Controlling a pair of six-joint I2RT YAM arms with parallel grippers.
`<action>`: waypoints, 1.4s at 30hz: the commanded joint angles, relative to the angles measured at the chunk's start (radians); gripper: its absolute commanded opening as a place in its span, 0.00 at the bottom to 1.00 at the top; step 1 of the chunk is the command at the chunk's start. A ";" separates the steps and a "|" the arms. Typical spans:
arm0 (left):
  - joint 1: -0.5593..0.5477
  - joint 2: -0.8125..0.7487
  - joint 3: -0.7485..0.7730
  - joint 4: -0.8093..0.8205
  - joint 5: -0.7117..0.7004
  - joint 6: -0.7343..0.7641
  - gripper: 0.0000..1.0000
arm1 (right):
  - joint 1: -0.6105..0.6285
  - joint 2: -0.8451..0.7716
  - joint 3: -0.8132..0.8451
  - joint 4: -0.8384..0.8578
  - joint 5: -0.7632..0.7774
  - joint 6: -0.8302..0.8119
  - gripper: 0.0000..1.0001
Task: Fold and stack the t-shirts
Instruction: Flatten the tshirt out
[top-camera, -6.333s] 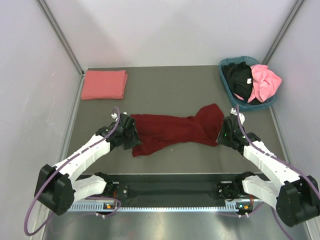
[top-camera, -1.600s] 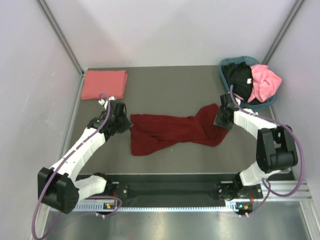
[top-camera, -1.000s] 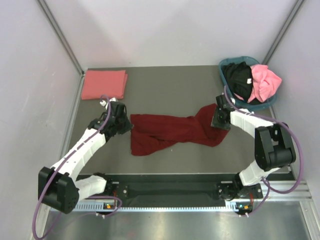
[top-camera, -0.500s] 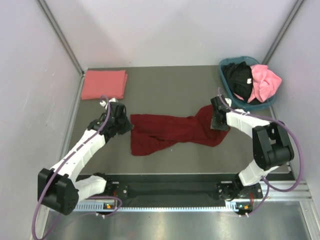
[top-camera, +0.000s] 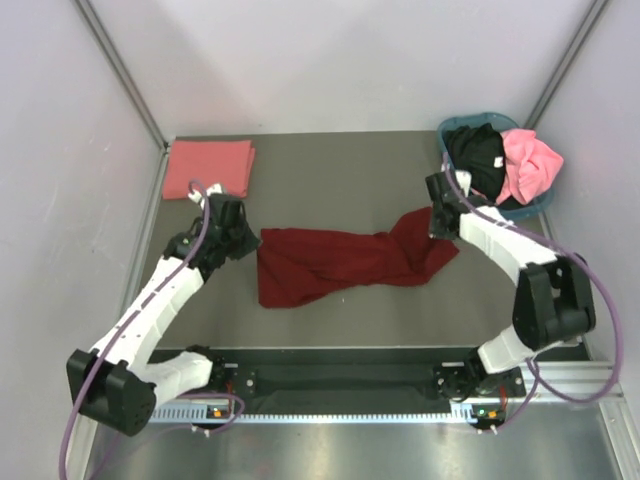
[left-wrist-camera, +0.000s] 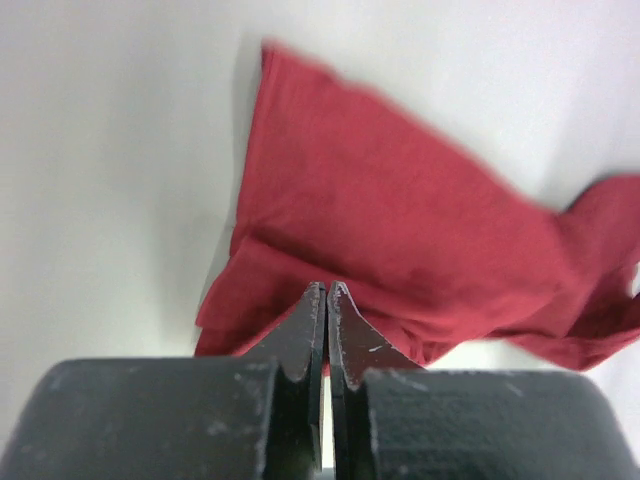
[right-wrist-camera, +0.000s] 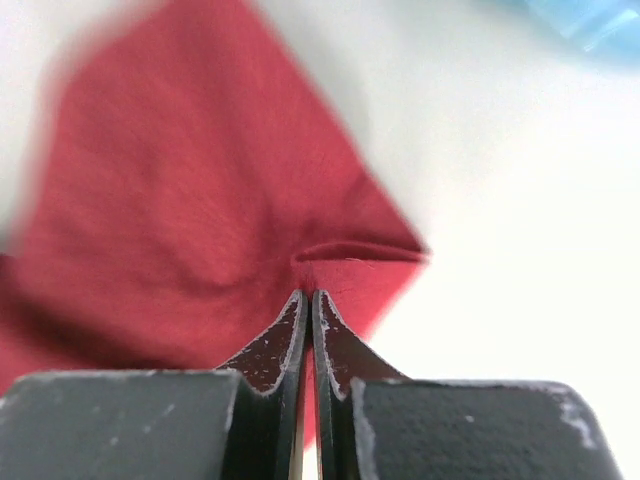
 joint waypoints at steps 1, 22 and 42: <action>0.019 -0.003 0.289 -0.050 -0.123 0.027 0.00 | 0.011 -0.184 0.207 -0.098 0.109 -0.006 0.00; 0.019 -0.107 1.053 -0.444 -0.033 0.026 0.00 | 0.012 -0.874 0.610 -0.345 0.050 0.119 0.00; 0.020 -0.144 0.210 -0.175 -0.153 0.041 0.00 | 0.000 -0.021 0.203 0.117 -0.073 -0.022 0.14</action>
